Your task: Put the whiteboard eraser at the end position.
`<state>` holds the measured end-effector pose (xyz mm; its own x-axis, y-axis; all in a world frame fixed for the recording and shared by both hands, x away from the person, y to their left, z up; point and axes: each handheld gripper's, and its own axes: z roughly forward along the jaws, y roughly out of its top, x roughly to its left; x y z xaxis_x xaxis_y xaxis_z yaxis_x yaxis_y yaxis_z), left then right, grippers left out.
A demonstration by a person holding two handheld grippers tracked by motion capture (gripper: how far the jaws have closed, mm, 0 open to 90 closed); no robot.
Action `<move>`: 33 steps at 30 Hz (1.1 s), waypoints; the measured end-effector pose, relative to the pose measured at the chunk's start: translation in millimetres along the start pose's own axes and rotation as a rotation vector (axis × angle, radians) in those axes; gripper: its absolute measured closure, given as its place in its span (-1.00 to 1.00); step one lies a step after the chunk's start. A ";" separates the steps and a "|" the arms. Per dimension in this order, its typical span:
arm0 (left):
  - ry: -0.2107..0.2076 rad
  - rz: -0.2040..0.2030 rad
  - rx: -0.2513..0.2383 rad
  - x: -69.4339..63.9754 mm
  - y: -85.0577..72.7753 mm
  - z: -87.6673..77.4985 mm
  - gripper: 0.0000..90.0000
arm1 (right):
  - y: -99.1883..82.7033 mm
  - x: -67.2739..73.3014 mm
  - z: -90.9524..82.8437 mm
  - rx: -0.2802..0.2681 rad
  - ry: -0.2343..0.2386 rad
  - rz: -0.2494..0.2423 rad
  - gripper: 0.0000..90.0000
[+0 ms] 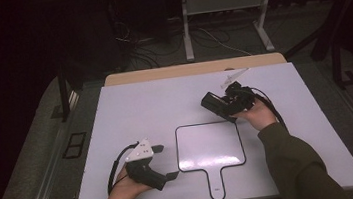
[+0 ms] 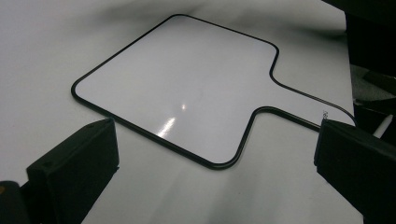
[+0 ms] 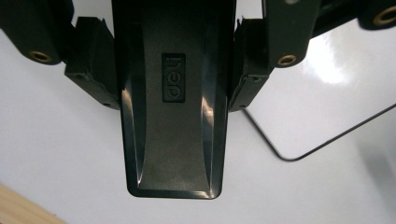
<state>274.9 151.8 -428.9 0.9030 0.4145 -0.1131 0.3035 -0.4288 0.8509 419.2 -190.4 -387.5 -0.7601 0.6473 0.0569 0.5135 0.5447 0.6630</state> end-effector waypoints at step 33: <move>-0.004 0.002 0.000 3.2 -0.4 -0.7 -1.00 | 50.2 -42.6 86.5 0.108 -0.053 0.060 -0.14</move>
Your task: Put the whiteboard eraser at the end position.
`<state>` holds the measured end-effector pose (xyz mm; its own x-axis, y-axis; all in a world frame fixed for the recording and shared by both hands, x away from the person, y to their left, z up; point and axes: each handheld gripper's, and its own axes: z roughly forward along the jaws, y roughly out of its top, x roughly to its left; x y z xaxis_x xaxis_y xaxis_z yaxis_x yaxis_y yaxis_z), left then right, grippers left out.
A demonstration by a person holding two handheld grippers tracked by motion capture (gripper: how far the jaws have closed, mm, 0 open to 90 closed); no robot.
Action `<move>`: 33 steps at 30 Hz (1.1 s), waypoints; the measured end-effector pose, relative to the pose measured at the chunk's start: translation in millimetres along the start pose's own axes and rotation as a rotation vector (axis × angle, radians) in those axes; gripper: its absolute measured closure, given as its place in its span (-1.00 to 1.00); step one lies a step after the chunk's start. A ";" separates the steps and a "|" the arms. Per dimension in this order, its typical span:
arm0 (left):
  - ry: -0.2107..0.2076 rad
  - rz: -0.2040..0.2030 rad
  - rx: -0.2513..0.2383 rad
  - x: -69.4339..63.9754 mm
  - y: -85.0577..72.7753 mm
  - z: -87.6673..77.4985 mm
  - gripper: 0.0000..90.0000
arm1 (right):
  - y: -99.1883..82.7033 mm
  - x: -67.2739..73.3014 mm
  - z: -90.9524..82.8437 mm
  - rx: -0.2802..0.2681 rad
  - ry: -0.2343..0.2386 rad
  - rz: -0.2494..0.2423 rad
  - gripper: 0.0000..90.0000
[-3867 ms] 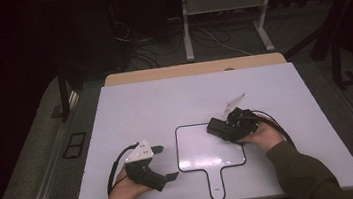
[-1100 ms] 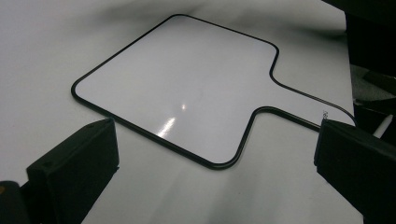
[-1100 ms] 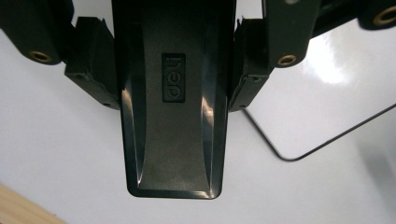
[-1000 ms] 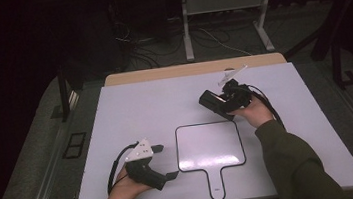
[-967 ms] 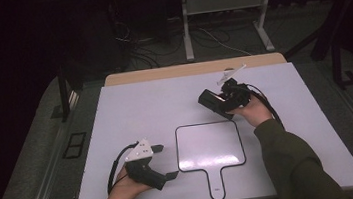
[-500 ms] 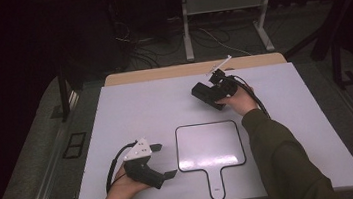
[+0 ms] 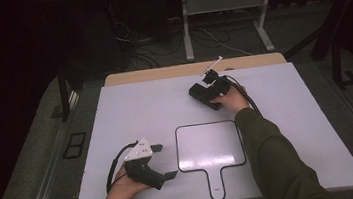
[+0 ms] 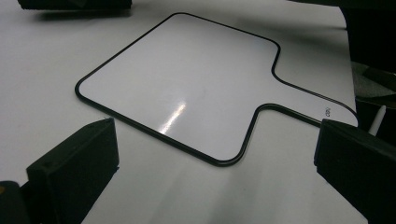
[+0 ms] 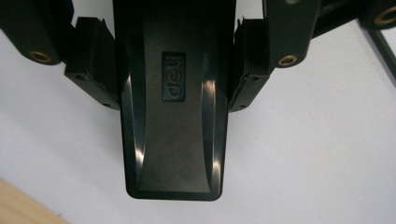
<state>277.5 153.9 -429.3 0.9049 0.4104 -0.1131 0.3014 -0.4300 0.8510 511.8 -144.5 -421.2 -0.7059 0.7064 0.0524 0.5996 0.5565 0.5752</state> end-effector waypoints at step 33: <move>0.006 0.003 0.024 4.6 -2.1 2.4 -1.00 | -58.4 17.7 -71.6 -0.297 0.021 0.049 -0.65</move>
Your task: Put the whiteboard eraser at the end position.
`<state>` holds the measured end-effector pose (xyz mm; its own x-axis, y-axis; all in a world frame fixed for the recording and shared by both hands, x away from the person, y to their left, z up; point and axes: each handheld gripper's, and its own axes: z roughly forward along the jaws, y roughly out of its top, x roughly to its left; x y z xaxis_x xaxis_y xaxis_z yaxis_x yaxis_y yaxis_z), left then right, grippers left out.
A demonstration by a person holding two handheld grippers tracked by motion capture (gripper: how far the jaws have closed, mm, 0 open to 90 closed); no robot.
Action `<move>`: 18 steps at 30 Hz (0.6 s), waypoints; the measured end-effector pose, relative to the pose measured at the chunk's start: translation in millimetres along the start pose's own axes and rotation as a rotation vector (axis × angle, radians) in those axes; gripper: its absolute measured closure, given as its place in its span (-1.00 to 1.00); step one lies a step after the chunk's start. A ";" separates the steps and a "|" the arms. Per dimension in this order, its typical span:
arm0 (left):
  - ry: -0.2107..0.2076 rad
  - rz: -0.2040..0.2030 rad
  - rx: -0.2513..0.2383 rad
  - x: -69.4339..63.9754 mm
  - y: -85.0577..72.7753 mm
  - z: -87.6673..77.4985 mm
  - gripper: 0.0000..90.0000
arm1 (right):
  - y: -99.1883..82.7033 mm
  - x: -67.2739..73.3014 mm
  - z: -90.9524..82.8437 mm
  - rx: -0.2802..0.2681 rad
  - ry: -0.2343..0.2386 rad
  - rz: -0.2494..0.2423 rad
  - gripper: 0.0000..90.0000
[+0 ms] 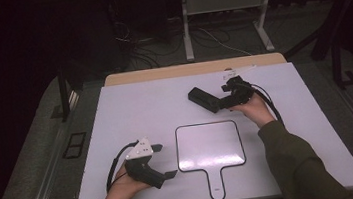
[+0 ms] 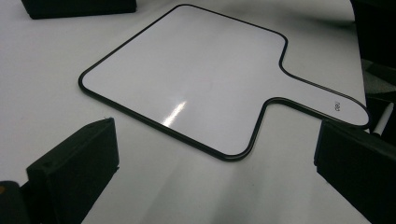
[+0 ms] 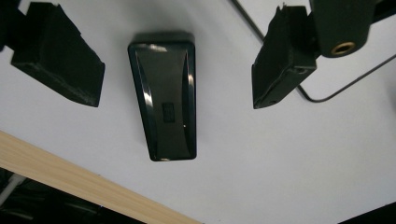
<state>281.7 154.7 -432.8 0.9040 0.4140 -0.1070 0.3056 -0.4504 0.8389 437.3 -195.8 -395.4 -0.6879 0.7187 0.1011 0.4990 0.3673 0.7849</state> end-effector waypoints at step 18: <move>0.006 -0.001 -0.001 -1.9 -0.2 -1.0 -1.00 | -44.8 18.8 -47.1 -0.061 0.038 -0.015 -0.65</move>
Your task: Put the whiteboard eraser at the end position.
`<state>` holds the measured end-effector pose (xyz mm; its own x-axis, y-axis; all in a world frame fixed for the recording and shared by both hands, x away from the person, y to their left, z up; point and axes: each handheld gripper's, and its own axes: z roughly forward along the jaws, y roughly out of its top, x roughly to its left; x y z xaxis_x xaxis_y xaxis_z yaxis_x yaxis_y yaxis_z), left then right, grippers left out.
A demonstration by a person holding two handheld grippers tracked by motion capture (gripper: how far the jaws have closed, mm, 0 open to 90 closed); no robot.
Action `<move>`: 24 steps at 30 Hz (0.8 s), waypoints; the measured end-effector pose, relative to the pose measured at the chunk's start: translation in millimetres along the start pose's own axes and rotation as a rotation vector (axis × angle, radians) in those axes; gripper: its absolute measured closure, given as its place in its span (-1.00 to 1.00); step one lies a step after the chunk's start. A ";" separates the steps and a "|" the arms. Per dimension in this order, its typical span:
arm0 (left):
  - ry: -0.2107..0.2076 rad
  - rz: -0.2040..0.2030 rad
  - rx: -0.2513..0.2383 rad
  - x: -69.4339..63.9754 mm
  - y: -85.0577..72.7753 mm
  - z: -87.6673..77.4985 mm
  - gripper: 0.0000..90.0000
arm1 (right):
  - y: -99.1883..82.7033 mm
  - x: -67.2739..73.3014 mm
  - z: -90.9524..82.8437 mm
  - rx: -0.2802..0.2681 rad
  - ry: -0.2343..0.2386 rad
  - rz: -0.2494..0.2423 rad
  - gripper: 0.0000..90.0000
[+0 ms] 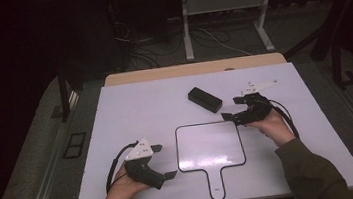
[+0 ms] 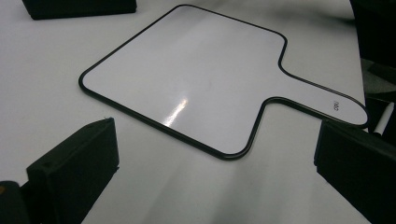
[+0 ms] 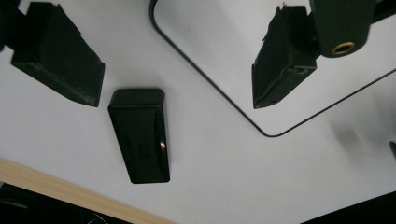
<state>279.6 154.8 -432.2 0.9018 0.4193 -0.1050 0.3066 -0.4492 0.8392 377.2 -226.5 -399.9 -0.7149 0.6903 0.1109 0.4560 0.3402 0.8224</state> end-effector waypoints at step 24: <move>0.011 -0.018 -0.003 0.8 -2.3 -4.7 -1.00 | -63.1 29.7 -49.0 -0.059 -0.056 0.023 -0.65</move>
<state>278.2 159.9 -431.8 0.8930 0.4354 -0.1141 0.3214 -0.4393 0.8389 301.2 -258.7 -421.1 -0.6732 0.7326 0.1005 0.4390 0.2866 0.8515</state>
